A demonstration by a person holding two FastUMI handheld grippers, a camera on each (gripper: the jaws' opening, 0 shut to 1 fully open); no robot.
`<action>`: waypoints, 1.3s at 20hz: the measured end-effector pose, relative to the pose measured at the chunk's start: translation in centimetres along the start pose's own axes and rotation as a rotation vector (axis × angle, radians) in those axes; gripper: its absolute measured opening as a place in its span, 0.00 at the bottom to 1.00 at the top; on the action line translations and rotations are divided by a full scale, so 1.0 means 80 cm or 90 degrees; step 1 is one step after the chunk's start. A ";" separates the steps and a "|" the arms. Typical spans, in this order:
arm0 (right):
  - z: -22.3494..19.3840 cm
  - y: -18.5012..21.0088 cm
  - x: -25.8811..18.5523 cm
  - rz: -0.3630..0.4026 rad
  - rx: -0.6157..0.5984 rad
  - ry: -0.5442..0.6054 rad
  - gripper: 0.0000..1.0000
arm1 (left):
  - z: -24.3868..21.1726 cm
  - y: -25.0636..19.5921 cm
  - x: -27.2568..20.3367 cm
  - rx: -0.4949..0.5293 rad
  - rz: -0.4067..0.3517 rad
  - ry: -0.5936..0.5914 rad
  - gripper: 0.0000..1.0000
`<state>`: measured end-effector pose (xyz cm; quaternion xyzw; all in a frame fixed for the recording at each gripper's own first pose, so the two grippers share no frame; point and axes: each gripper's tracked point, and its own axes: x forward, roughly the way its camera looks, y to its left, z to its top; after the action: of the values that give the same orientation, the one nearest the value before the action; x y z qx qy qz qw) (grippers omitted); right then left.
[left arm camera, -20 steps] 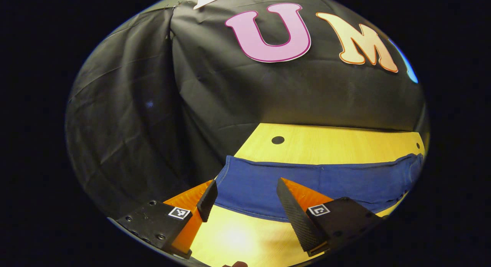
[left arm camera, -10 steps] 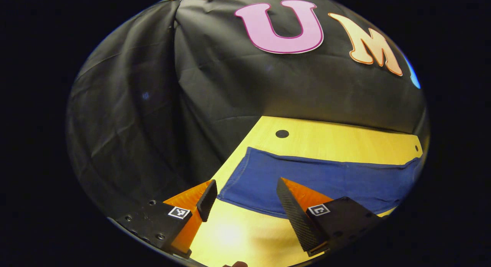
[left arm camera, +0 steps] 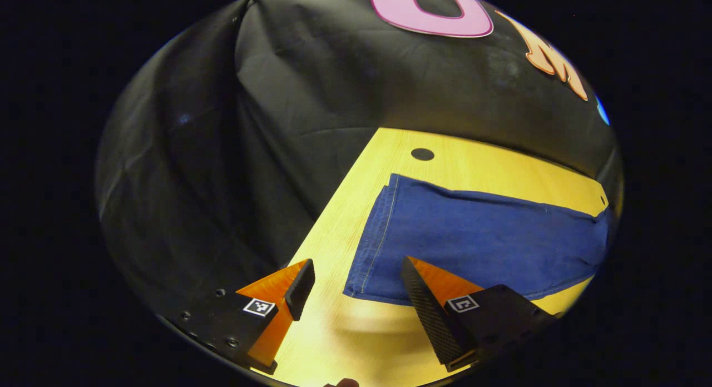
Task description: Grasp the waist and the cuffs of the jeans and fold them to make the two legs overlap; first hold the waist and fold one-third of the jeans toward the cuffs, then hold the cuffs and fold the remaining one-third in the same direction to finish folding.
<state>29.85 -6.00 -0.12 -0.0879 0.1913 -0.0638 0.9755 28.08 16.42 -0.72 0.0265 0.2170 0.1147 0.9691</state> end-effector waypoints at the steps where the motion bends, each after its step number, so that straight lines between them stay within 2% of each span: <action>1: 0.006 0.029 -0.004 0.019 0.009 -0.005 0.04 | 0.004 -0.002 -0.004 -0.003 -0.012 0.006 0.96; 5: 0.006 0.156 -0.001 0.103 0.035 -0.007 0.04 | -0.008 -0.001 -0.005 -0.006 -0.044 0.048 0.96; 7: 0.003 0.226 -0.002 0.180 0.076 -0.001 0.04 | -0.006 -0.003 -0.008 -0.015 -0.060 0.061 0.96; 8: 0.001 0.263 -0.001 0.218 0.096 0.005 0.04 | -0.008 0.000 -0.006 -0.018 -0.064 0.067 0.91; 9: -0.011 0.293 0.002 0.242 0.100 0.022 0.04 | -0.005 0.001 -0.008 -0.015 -0.065 0.060 0.95; 12: -0.074 0.352 0.028 0.273 0.066 0.079 0.04 | -0.014 -0.001 -0.006 -0.017 -0.068 0.061 0.94; 15: -0.125 0.374 0.048 0.289 0.056 0.132 0.04 | -0.014 -0.003 -0.006 -0.018 -0.067 0.055 0.93; 16: -0.137 0.378 0.054 0.293 0.059 0.145 0.04 | -0.014 -0.004 -0.005 -0.016 -0.067 0.052 0.96; 20: -0.146 0.379 0.060 0.285 0.054 0.151 0.05 | -0.007 0.004 -0.006 -0.013 -0.079 0.037 0.83; 21: -0.143 0.387 0.055 0.302 0.056 0.147 0.11 | -0.002 0.007 -0.006 -0.014 -0.081 0.035 0.79; 22: -0.141 0.398 0.051 0.319 0.067 0.148 0.23 | 0.001 0.009 -0.007 -0.016 -0.085 0.036 0.74; 23: -0.135 0.410 0.043 0.337 0.080 0.146 0.35 | 0.008 0.014 -0.008 -0.016 -0.086 0.031 0.60; 24: -0.124 0.420 0.030 0.360 0.094 0.140 0.41 | 0.015 0.021 -0.009 -0.018 -0.095 0.026 0.46; 26: -0.104 0.418 0.016 0.369 0.099 0.114 0.76 | 0.015 0.036 -0.019 -0.017 -0.088 0.018 0.18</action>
<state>30.87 25.25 -14.73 0.0514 0.2881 0.1951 0.9361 26.66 18.83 1.32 -0.0028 0.2305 0.0504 0.9718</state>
